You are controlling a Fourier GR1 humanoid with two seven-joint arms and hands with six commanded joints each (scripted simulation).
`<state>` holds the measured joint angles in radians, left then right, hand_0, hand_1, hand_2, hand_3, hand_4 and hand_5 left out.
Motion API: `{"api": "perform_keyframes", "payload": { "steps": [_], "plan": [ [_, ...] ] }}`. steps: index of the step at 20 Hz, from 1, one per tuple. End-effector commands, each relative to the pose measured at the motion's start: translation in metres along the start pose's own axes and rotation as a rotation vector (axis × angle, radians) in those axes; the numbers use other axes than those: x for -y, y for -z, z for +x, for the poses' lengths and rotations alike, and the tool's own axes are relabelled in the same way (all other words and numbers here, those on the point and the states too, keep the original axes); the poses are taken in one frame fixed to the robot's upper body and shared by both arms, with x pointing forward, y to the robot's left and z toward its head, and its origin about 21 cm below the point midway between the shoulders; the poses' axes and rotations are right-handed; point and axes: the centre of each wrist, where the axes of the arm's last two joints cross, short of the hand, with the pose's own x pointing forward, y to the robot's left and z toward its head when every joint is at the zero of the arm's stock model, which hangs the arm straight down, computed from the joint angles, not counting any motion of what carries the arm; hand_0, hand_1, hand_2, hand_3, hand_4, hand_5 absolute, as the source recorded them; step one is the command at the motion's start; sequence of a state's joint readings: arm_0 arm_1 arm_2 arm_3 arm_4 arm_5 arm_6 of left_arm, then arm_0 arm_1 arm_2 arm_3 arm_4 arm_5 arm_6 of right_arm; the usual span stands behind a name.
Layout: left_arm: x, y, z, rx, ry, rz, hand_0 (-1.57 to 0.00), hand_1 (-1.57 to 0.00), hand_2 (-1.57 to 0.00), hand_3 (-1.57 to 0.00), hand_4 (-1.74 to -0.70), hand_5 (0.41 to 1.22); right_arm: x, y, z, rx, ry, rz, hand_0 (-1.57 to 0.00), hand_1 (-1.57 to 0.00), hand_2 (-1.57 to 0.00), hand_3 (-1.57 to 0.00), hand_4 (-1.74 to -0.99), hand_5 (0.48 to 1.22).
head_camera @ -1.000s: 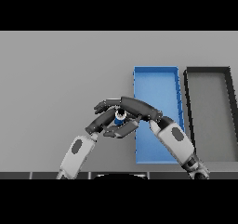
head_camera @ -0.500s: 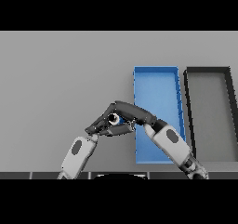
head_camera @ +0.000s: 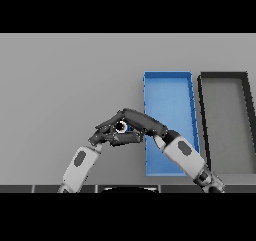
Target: Pick up the blue pipe and place it into the blue bin.
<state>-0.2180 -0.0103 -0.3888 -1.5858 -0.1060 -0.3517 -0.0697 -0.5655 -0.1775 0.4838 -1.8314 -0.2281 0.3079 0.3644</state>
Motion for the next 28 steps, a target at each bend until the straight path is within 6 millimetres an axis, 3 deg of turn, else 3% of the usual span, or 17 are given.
{"api": "perform_keyframes", "payload": {
  "steps": [1,3,5,9,12,15,20,25,28],
  "plan": [
    [-0.001,0.0,-0.001,0.01,0.001,-0.03,-0.94,-0.86,-0.83,-0.75,-1.37,1.221,-0.001,-0.002,0.003,-0.011,-0.002,0.002,-1.56,-1.56,-1.56,-1.55,-1.736,1.205],
    [-0.003,0.003,0.0,-0.009,0.034,-0.068,-0.6,-0.55,-0.53,-0.48,-1.21,1.221,-0.003,-0.002,0.001,-0.016,0.005,-0.003,-1.56,-1.56,-1.56,-1.56,-1.738,1.211],
    [-0.005,-0.001,-0.002,-0.041,0.051,-0.067,-0.38,-0.35,-0.34,-0.3,-1.08,1.029,-0.003,0.0,0.002,-0.041,0.004,-0.011,-1.57,-1.57,-1.57,-1.56,-1.739,1.214],
    [-0.004,0.0,0.0,-0.127,0.034,-0.052,-0.16,-0.14,-0.14,-0.12,-0.98,0.704,-0.004,0.001,0.005,-0.013,-0.012,-0.028,-1.57,-1.57,-1.57,-1.57,-1.74,1.218],
    [-0.002,-0.002,0.0,-0.154,0.015,-0.033,-0.08,-0.07,-0.07,-0.06,-0.97,0.567,-0.002,0.002,0.002,-0.022,0.013,-0.03,-1.57,-1.57,-1.57,-1.57,-1.741,1.22],
    [-0.003,-0.001,-0.003,-0.179,0.04,-0.03,-0.04,-0.04,-0.04,-0.03,-0.94,0.495,-0.001,0.002,0.004,0.019,0.073,-0.033,-1.57,-1.57,-1.57,-1.57,-1.741,1.22],
    [-0.002,-0.002,-0.003,-0.2,0.039,-0.036,-0.01,-0.01,-0.01,-0.01,-0.91,0.464,0.017,0.005,0.038,0.073,0.197,-0.048,-1.57,-1.57,-1.57,-1.57,-1.741,1.221],
    [-0.003,-0.006,-0.009,-0.219,0.036,-0.042,0.0,0.0,0.0,0.0,-0.91,0.437,0.064,0.013,0.092,0.2,0.219,-0.044,-1.57,-1.57,-1.57,-1.57,-1.741,1.221],
    [-0.005,-0.006,-0.007,-0.222,0.038,-0.03,0.0,0.0,0.0,0.0,-0.9,0.432,0.1,0.009,0.115,0.225,0.149,-0.232,-1.57,-1.57,-1.57,-1.57,-1.741,1.221]
  ]
}}
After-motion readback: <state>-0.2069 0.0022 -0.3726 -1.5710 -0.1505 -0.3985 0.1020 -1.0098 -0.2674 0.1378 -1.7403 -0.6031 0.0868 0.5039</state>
